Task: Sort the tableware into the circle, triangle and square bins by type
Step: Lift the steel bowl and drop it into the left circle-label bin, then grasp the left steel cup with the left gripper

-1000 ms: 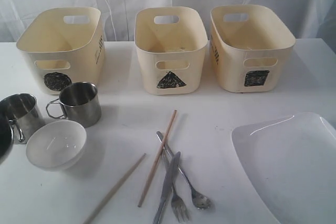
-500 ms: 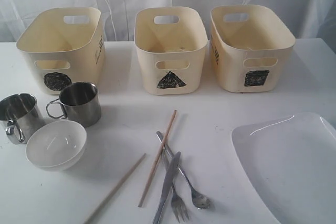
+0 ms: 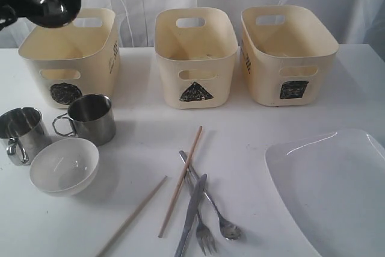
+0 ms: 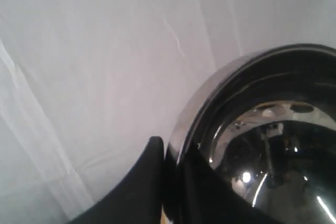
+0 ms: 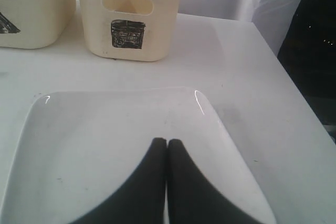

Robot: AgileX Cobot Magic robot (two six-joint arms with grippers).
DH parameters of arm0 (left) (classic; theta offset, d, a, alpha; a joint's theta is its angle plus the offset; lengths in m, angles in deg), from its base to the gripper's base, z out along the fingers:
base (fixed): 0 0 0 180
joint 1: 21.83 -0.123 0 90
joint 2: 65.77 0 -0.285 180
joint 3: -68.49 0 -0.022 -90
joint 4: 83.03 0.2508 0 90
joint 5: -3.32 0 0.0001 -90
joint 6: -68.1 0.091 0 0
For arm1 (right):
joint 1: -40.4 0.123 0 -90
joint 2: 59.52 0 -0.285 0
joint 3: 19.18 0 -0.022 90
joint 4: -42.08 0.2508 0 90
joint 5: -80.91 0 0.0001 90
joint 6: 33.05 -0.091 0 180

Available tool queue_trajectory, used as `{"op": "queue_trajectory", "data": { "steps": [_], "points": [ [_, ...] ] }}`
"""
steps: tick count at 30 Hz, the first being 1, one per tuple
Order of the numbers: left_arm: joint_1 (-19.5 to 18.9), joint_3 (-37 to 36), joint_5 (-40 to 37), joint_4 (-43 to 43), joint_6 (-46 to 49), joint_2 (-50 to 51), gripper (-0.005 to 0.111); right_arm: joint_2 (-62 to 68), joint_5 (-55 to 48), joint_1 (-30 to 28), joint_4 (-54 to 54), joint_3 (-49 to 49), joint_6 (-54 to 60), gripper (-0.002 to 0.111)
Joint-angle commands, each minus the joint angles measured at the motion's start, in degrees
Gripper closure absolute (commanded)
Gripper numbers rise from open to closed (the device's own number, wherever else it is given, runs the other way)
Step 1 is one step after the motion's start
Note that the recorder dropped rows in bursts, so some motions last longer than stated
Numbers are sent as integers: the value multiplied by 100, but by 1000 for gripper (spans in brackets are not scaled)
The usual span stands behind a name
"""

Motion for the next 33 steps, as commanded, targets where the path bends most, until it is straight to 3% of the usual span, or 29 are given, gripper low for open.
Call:
{"op": "queue_trajectory", "data": {
  "steps": [1,6,11,20,24,26,30,33],
  "points": [
    [59,633,-711,33,-87,449,104,-37,30,4,-6,3,-14,108],
    [122,807,-1093,100,-263,550,78,-37,30,4,-6,3,-14,108],
    [164,831,-1088,572,-1769,448,55,-37,30,4,-6,3,-14,108],
    [164,831,-2144,2565,-3451,-574,52,-37,30,4,-6,3,-14,108],
    [164,755,-3495,3775,-4804,-1312,52,-37,30,4,-6,3,-14,108],
    [164,628,-4306,3850,-5104,-1640,52,-37,30,4,-6,3,-14,108],
    [164,254,-6265,3529,-4829,-2236,52,-37,30,4,-6,3,-14,108],
    [164,-50,-7821,2506,-3386,-2468,54,-37,30,4,-6,3,-14,108]
  ]
}}
